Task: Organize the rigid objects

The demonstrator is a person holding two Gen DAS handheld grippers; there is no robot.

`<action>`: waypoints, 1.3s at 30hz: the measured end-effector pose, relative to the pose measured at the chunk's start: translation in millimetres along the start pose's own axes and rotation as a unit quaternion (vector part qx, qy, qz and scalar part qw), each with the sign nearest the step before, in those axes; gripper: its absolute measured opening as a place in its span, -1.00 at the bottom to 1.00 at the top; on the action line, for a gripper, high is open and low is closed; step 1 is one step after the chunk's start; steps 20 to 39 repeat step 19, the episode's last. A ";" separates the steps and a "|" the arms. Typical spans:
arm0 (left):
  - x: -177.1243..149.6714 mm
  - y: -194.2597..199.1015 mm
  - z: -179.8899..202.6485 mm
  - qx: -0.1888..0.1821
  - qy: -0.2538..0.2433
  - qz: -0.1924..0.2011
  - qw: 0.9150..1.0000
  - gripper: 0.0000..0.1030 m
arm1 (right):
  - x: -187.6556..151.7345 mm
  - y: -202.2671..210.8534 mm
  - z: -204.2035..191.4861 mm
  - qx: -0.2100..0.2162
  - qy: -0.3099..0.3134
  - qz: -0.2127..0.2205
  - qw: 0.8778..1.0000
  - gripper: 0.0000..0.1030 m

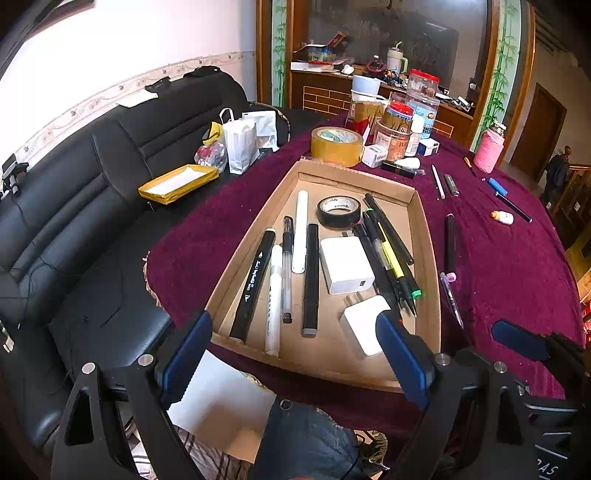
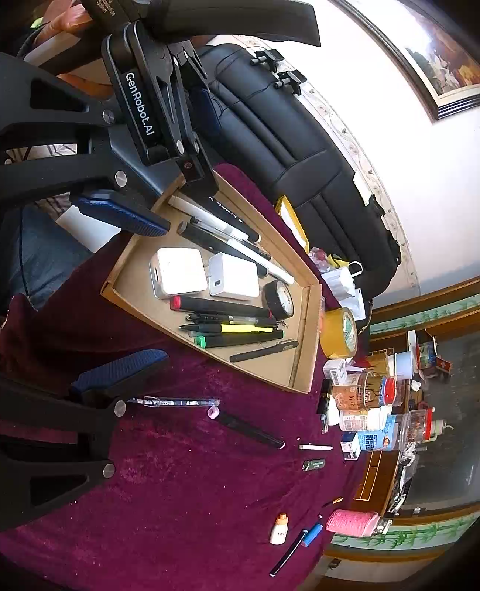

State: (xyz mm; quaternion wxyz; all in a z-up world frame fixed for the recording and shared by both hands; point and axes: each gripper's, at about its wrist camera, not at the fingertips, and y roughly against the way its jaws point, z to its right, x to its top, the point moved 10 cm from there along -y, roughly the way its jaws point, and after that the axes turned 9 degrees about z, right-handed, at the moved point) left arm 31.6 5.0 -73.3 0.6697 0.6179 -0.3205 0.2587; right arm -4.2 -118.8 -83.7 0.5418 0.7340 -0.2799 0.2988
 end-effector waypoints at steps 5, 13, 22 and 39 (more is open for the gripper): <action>-1.7 -2.9 -1.3 -0.003 0.000 -0.002 1.000 0.74 | -2.2 -6.1 0.8 0.000 -0.003 -0.007 1.000 0.33; -3.5 -12.5 -8.4 -0.003 0.008 -0.006 1.000 0.74 | -5.6 -17.6 -2.6 -0.002 0.000 -0.020 1.000 0.33; -0.7 -28.1 -9.1 -0.027 0.015 -0.008 0.999 0.74 | -4.8 -28.6 -3.1 -0.007 -0.001 -0.027 1.000 0.33; -0.7 -28.1 -9.1 -0.027 0.015 -0.008 0.999 0.74 | -4.8 -28.6 -3.1 -0.007 -0.001 -0.027 1.000 0.33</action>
